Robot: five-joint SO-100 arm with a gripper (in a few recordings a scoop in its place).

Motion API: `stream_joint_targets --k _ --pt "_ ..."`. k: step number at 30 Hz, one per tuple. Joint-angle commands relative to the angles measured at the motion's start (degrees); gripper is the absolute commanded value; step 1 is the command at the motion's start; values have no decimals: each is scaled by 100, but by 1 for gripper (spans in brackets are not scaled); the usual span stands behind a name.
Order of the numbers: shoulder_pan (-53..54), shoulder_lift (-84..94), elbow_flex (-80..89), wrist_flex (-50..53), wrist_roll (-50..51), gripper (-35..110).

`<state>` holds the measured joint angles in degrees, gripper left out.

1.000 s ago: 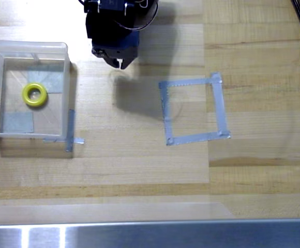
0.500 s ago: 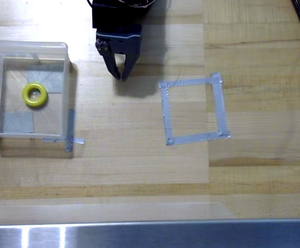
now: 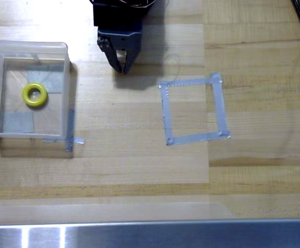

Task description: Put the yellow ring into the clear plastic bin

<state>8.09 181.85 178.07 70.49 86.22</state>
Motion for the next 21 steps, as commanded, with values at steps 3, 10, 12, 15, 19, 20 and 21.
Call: stream_joint_targets --k 3,10,12,15,19,20,21 --pt "62 53 -70 466 53 0" --pt "62 44 -70 729 53 0" --pt "62 35 -70 765 53 0" --pt "70 26 -70 861 53 0" --pt "123 35 -70 1072 53 1" --pt "132 35 -70 1116 53 1" --pt "132 35 -70 1116 53 1"
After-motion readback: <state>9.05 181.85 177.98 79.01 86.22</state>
